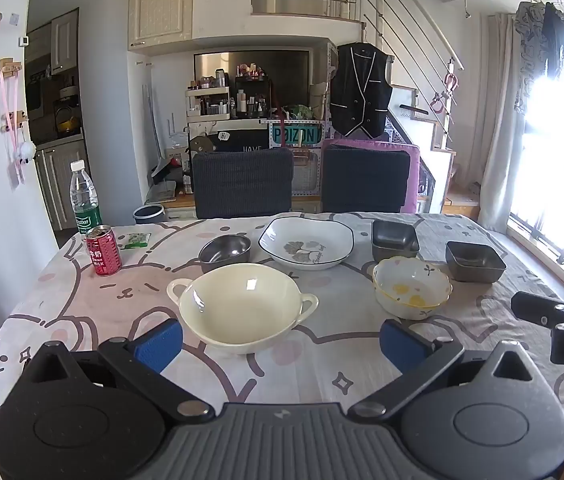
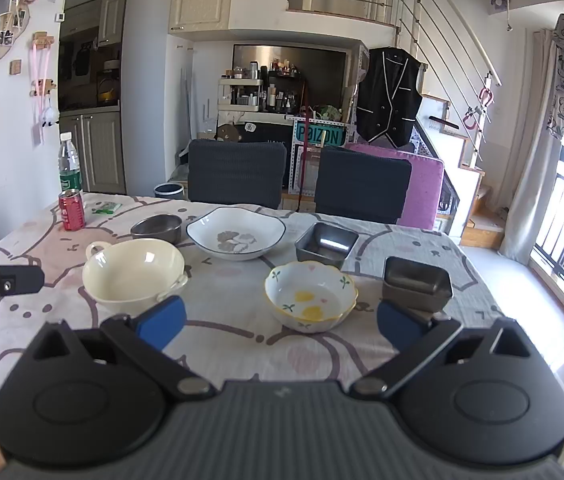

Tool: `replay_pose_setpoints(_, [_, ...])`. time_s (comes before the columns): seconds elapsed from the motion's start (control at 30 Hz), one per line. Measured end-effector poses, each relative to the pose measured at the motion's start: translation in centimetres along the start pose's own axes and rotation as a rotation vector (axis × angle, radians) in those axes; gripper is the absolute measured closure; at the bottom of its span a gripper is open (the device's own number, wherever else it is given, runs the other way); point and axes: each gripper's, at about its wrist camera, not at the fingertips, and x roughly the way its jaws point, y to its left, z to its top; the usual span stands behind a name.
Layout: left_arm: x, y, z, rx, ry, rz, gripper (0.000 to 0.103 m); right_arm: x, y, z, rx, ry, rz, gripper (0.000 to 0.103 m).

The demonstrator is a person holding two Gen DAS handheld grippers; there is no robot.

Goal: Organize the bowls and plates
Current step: 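Move both grippers toward the white square Ginkgo leaf plate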

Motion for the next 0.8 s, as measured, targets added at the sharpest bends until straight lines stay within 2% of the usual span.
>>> replay_pose_setpoints(0.47, [-0.1,0.7,0.5,-0.026,-0.006,0.017,0.0,0.0,0.1,-0.3,-0.012,0.004,-0.001,0.0])
replay_pose_setpoints(0.8, [-1.3,2.4,2.5,-0.1,-0.06,0.016,0.0,-0.9,-0.2,0.7,-0.008,-0.066,-0.023,0.0])
